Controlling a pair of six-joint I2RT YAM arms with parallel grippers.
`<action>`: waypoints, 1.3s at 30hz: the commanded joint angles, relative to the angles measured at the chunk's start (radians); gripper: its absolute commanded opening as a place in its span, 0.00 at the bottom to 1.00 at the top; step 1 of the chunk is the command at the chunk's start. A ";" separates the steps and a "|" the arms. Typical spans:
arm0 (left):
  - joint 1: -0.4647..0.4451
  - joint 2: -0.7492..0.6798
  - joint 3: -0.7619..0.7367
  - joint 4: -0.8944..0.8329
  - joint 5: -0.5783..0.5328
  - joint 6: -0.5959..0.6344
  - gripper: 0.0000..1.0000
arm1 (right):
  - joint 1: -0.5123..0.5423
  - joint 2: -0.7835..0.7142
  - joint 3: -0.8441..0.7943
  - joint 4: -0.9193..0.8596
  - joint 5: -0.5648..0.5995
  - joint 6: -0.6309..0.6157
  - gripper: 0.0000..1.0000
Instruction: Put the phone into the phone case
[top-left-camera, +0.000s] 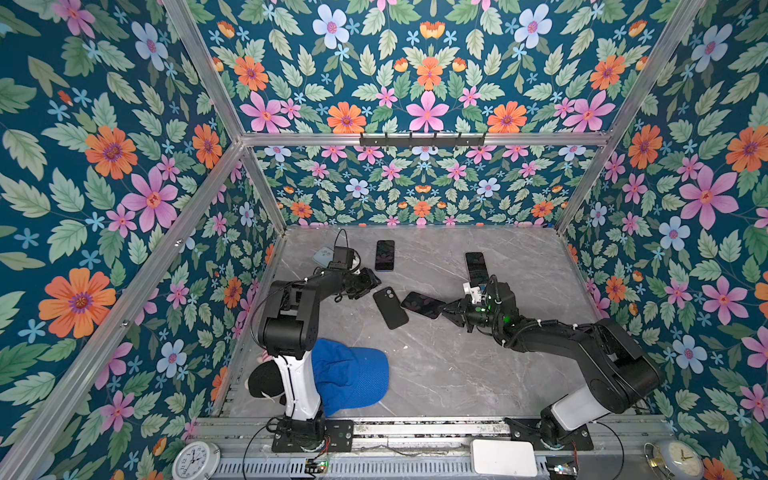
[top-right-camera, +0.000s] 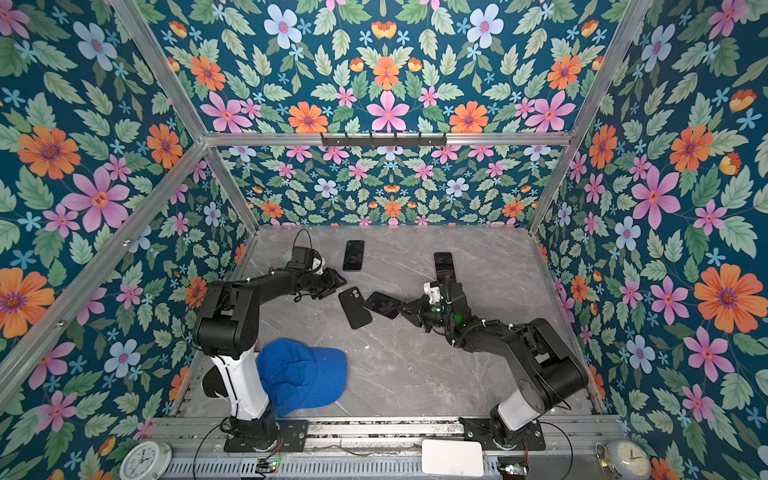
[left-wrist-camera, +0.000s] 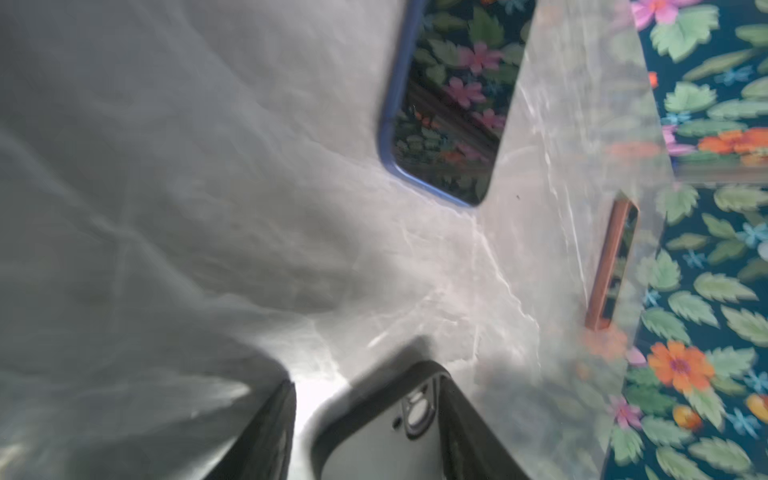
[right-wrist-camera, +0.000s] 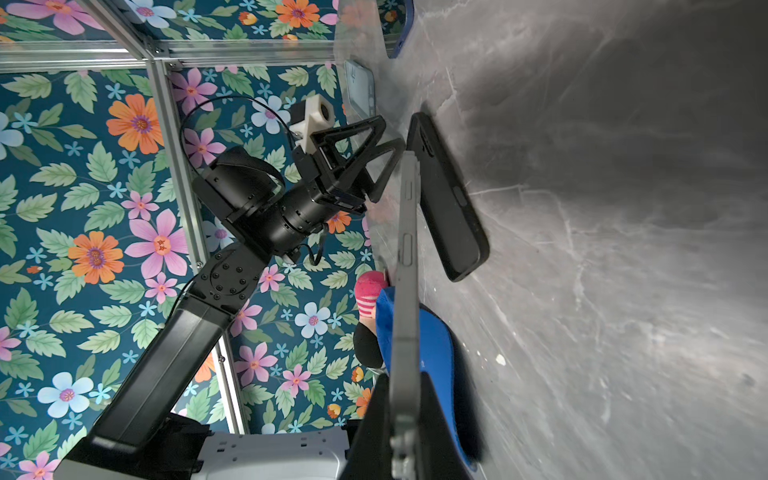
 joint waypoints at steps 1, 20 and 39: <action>-0.007 0.016 0.000 -0.008 0.007 0.020 0.57 | 0.005 0.010 0.012 0.021 -0.031 -0.020 0.00; -0.094 -0.063 -0.157 0.051 0.028 -0.037 0.51 | 0.008 0.030 0.009 0.015 -0.044 -0.022 0.00; -0.226 -0.217 -0.381 0.173 0.019 -0.209 0.49 | 0.009 -0.057 -0.077 0.001 -0.056 -0.011 0.00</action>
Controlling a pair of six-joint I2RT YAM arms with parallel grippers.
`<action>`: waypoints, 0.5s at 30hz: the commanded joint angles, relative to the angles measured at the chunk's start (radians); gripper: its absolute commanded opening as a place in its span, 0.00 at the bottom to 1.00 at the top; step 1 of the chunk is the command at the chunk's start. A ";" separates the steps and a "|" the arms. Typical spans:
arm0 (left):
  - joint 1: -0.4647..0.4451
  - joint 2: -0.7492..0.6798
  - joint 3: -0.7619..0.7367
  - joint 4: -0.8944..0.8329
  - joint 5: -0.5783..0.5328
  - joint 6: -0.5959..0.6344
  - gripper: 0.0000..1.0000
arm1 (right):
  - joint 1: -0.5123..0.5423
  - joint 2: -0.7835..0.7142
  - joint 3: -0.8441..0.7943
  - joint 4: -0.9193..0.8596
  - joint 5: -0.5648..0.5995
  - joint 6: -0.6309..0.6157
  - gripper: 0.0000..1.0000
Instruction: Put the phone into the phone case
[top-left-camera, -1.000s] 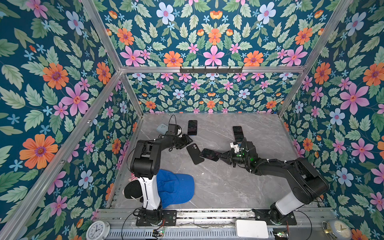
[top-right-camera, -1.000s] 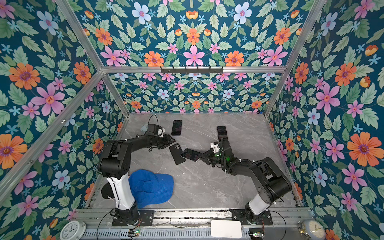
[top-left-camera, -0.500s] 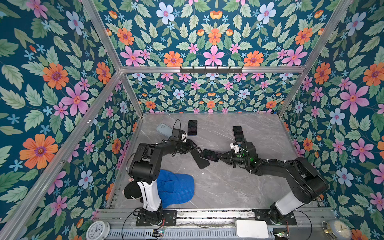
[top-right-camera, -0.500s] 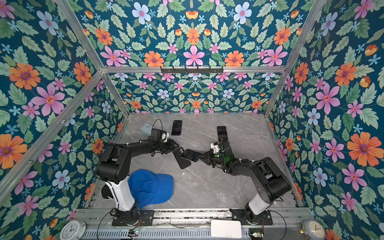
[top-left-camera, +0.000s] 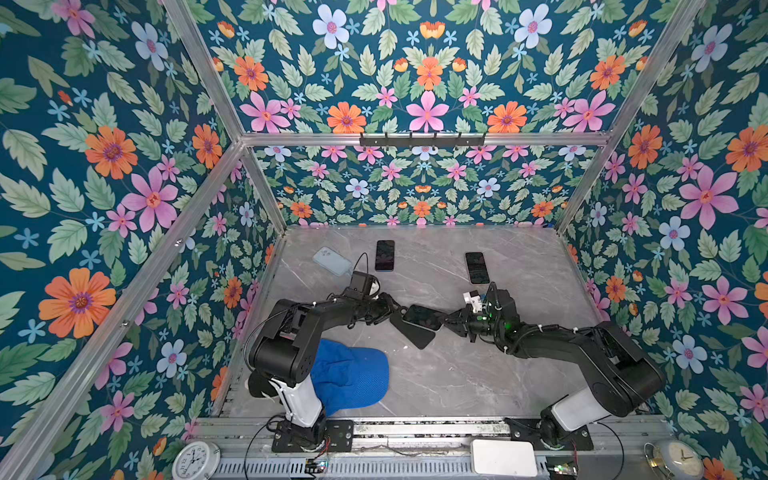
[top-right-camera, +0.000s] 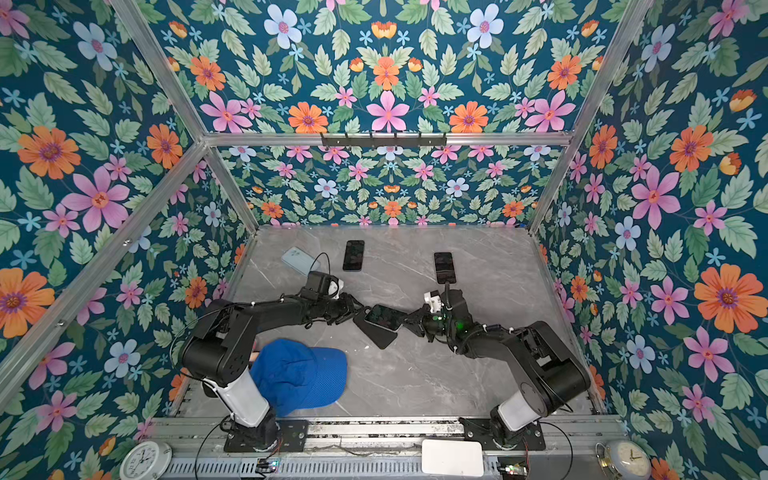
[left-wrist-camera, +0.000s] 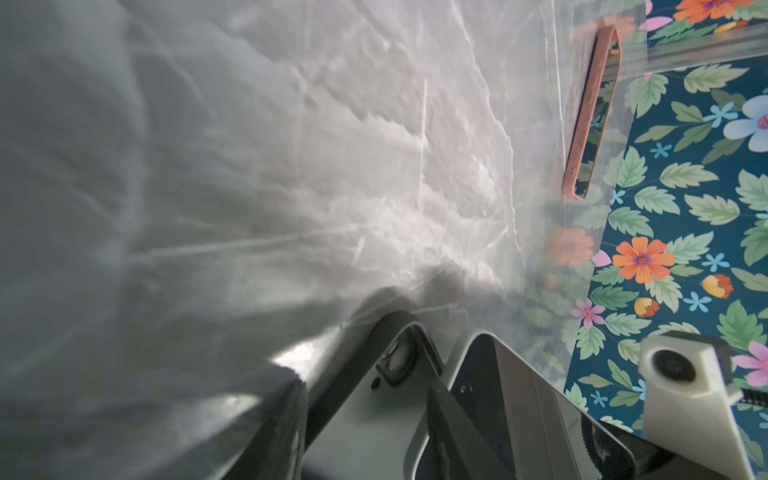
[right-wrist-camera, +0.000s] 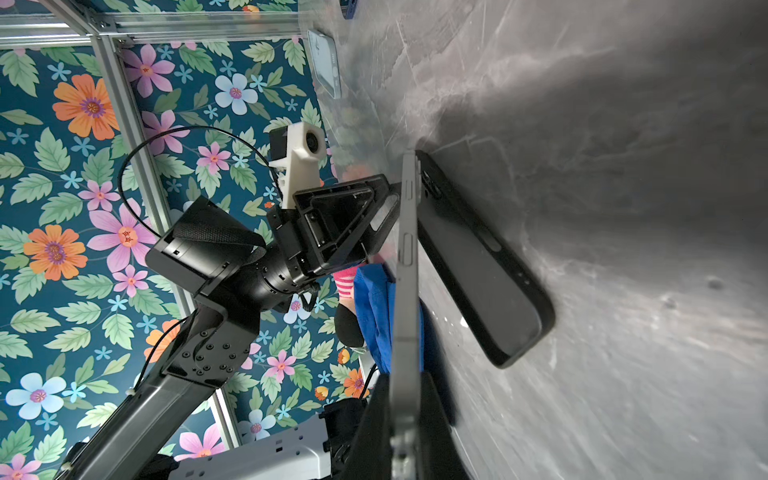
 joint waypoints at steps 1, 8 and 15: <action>-0.023 -0.010 -0.024 -0.016 -0.023 -0.052 0.49 | 0.005 -0.032 -0.008 0.016 -0.034 0.009 0.00; -0.035 -0.069 -0.059 -0.007 -0.037 -0.080 0.49 | 0.012 -0.088 -0.029 -0.059 -0.030 -0.030 0.00; -0.023 -0.048 -0.050 -0.002 -0.026 -0.070 0.49 | 0.034 -0.053 -0.031 -0.013 -0.016 -0.019 0.00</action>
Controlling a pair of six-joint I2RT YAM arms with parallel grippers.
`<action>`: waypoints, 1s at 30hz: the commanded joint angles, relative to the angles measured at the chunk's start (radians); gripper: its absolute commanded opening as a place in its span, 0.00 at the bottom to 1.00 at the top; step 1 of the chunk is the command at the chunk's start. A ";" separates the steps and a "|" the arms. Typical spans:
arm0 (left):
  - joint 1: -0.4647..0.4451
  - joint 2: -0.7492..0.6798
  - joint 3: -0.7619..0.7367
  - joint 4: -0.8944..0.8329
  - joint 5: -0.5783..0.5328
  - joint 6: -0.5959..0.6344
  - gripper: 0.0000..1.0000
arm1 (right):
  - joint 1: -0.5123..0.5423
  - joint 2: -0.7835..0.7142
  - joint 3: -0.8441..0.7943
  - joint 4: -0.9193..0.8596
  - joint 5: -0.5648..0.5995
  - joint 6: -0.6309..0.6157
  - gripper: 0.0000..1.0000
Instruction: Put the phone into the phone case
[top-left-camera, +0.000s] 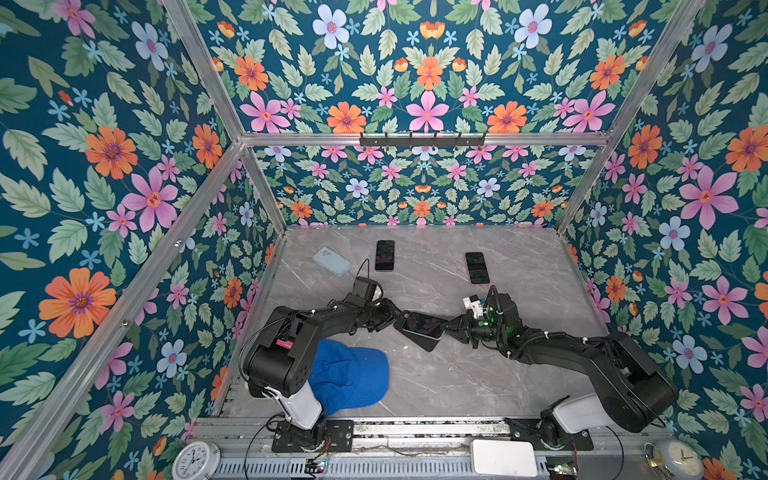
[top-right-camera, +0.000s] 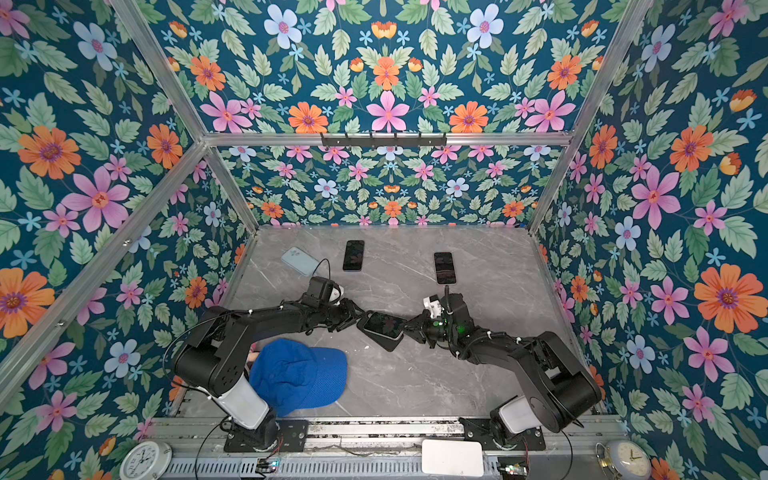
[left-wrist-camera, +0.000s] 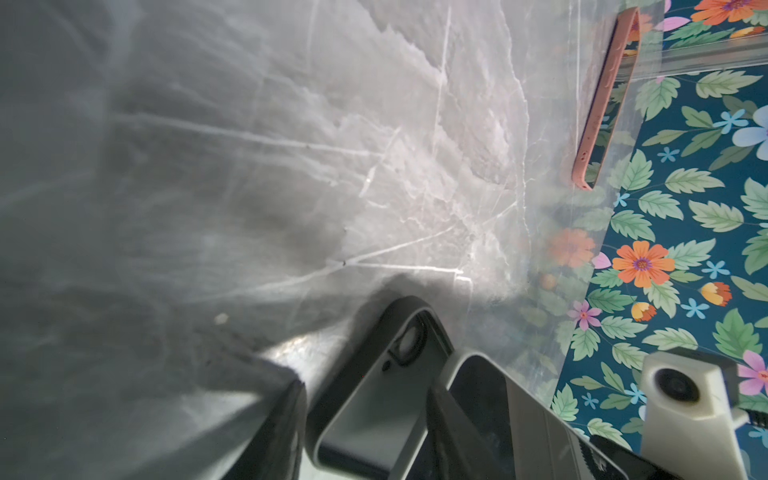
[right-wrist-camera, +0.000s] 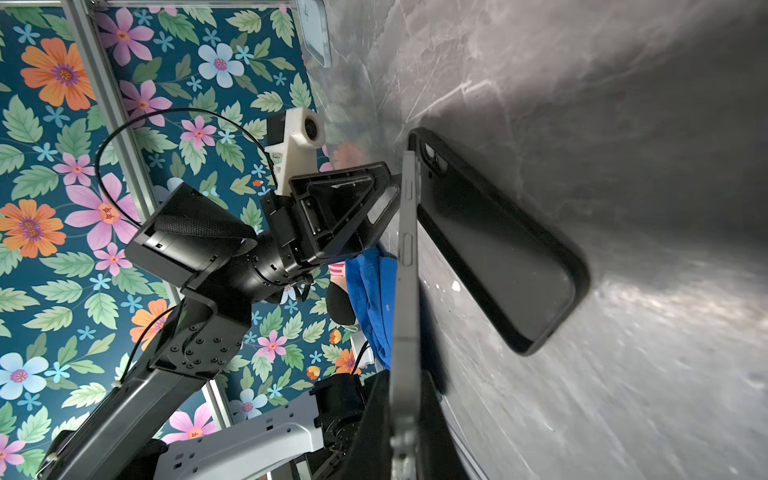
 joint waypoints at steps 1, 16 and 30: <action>0.008 0.011 0.005 0.004 0.001 0.003 0.49 | 0.006 0.017 0.005 0.071 -0.009 0.008 0.00; 0.015 0.061 0.007 0.059 0.050 0.000 0.49 | 0.025 0.107 0.044 0.108 0.002 0.010 0.00; 0.019 0.070 -0.010 0.088 0.064 -0.011 0.49 | 0.025 0.167 0.044 0.117 0.013 -0.012 0.00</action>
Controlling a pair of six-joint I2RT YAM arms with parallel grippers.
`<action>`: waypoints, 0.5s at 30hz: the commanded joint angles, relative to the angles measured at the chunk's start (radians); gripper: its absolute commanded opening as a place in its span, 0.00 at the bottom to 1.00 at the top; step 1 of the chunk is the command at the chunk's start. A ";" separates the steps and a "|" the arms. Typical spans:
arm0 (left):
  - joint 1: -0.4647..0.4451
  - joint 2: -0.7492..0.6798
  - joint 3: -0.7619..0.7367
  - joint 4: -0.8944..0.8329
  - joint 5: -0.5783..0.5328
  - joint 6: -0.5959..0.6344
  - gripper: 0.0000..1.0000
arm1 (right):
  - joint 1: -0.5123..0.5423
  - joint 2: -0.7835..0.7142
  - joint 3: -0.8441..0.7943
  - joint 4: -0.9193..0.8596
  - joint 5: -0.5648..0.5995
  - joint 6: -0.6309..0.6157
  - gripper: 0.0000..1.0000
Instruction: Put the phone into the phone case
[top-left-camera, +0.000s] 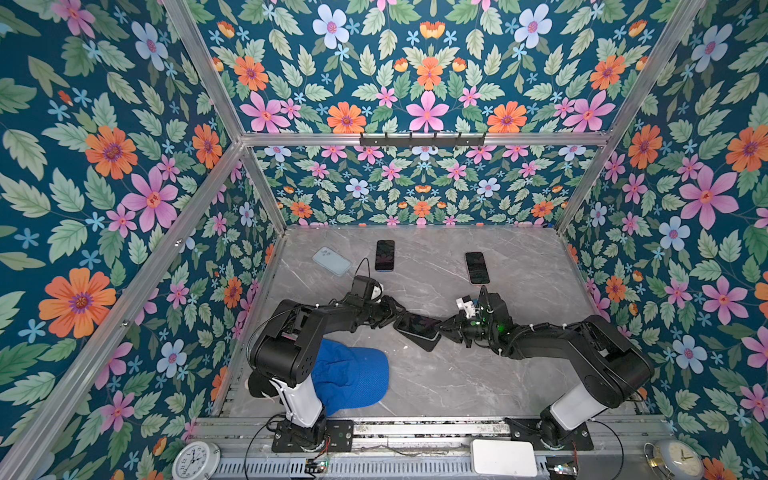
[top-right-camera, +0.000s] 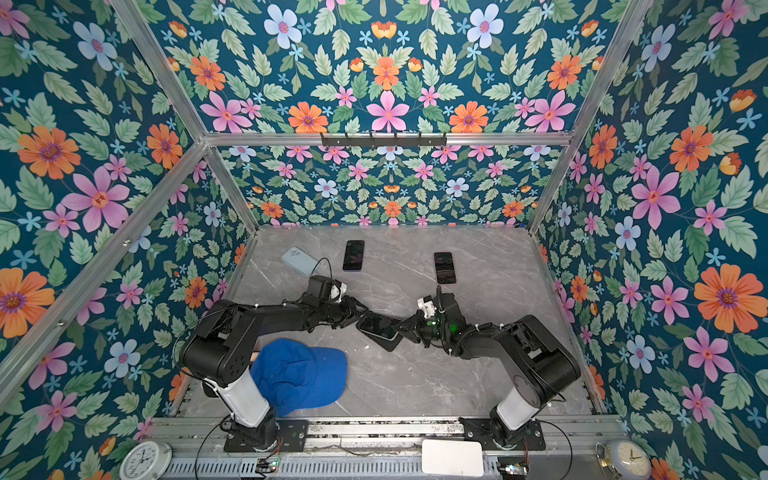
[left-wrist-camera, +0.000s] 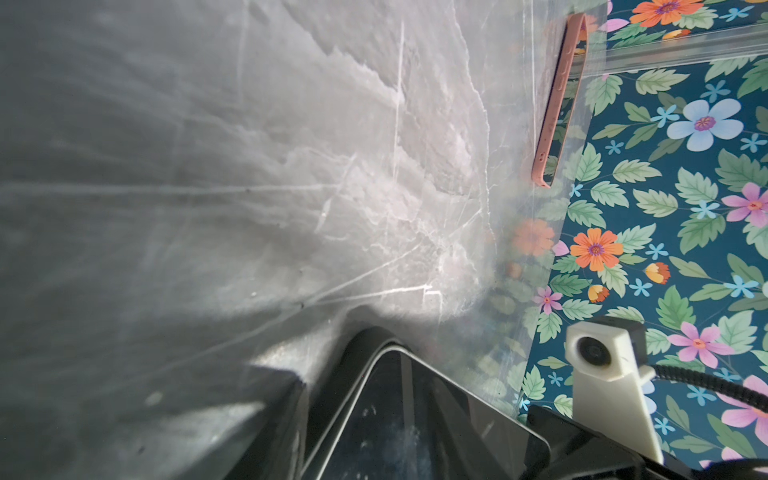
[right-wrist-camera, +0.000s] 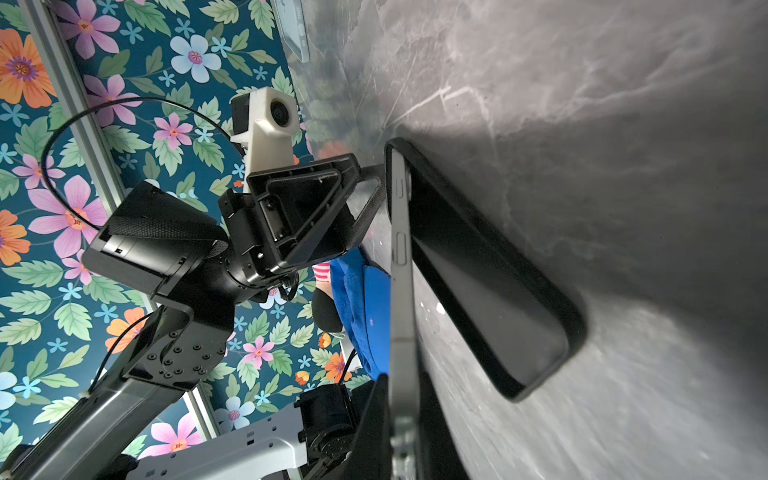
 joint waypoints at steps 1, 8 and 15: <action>0.001 0.007 -0.007 -0.043 -0.022 -0.005 0.49 | 0.001 0.026 0.003 0.043 -0.003 -0.002 0.00; 0.001 0.007 -0.011 -0.036 -0.022 -0.010 0.49 | 0.001 0.111 0.022 0.083 -0.031 0.010 0.00; 0.001 0.007 -0.014 -0.028 -0.020 -0.015 0.49 | 0.001 0.132 0.029 0.080 -0.039 0.013 0.00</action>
